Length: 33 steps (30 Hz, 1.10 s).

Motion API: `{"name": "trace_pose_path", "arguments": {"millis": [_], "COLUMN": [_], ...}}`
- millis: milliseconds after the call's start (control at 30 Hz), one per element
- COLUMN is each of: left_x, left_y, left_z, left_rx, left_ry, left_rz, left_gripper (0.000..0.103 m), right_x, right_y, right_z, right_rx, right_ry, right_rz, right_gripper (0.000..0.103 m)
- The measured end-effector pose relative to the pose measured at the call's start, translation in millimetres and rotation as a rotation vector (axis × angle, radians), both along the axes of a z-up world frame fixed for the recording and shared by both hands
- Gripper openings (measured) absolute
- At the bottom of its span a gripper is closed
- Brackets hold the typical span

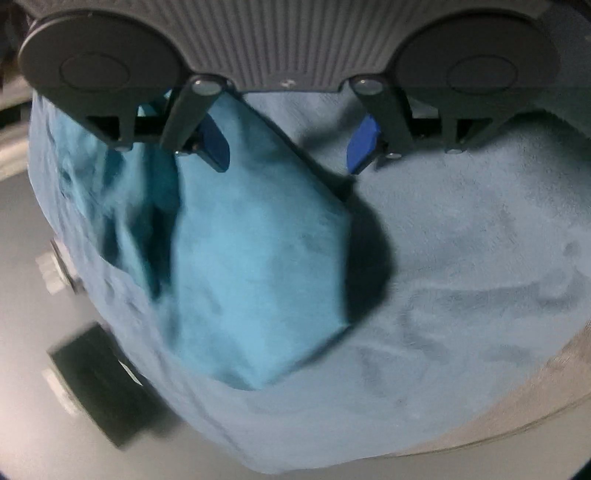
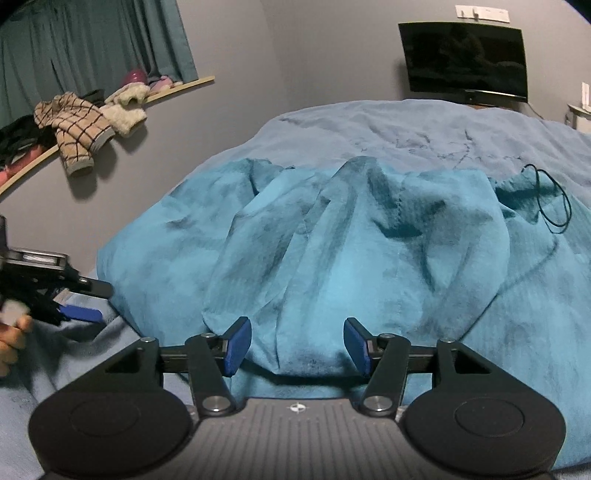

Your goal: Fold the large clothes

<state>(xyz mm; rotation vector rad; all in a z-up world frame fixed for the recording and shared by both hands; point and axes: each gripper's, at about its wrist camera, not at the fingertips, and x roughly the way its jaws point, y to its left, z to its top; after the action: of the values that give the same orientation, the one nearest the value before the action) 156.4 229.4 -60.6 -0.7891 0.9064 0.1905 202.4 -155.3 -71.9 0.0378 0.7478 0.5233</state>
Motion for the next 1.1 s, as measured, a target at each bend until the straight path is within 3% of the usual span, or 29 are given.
{"name": "trace_pose_path", "arguments": {"millis": [133, 300, 333, 367, 433, 500, 600, 667, 733, 833, 900, 1000, 1100], "left_x": [12, 30, 32, 33, 31, 29, 29, 32, 36, 31, 24, 16, 15], "left_y": [10, 6, 5, 3, -1, -4, -8, -7, -9, -25, -44, -81, -119], "left_z": [-20, -19, -19, -20, -20, -17, -14, -23, -26, -6, 19, 59, 86], "left_rx": [-0.078, -0.053, -0.050, -0.041, -0.027, -0.012, 0.019, 0.007, -0.013, 0.073, 0.137, 0.220, 0.259], "left_ry": [-0.018, -0.104, -0.116, -0.129, -0.152, -0.178, -0.188, -0.162, -0.164, -0.237, -0.341, -0.488, -0.575], "left_rz": [0.049, 0.027, 0.025, 0.019, 0.013, 0.002, -0.006, 0.015, 0.030, -0.024, -0.091, -0.209, -0.315], "left_gripper": [0.069, 0.068, 0.064, 0.052, 0.041, 0.034, 0.035, 0.040, 0.039, 0.022, 0.011, 0.008, 0.007], "right_x": [-3, -3, -2, 0, 3, 5, 11, 14, 14, 11, 9, 8, 7], "right_y": [-2, 3, 4, 5, 7, 12, 22, 24, 25, 24, 25, 26, 29], "right_z": [2, -1, -1, -2, -3, -4, -14, -25, -33, -38, -41, -45, -50], "right_rx": [0.004, -0.019, -0.020, -0.014, -0.012, -0.024, -0.042, -0.048, -0.044, -0.042, -0.051, -0.061, -0.093], "right_ry": [0.003, 0.005, 0.015, 0.033, 0.057, 0.062, 0.111, 0.140, 0.152, 0.150, 0.148, 0.151, 0.140], "right_rz": [0.003, 0.012, 0.013, 0.016, 0.014, 0.010, 0.000, -0.018, -0.035, -0.046, -0.042, -0.038, -0.023], "right_gripper": [0.060, 0.059, 0.052, 0.038, 0.026, 0.025, 0.022, 0.022, 0.022, 0.022, 0.022, 0.023, 0.024]}}
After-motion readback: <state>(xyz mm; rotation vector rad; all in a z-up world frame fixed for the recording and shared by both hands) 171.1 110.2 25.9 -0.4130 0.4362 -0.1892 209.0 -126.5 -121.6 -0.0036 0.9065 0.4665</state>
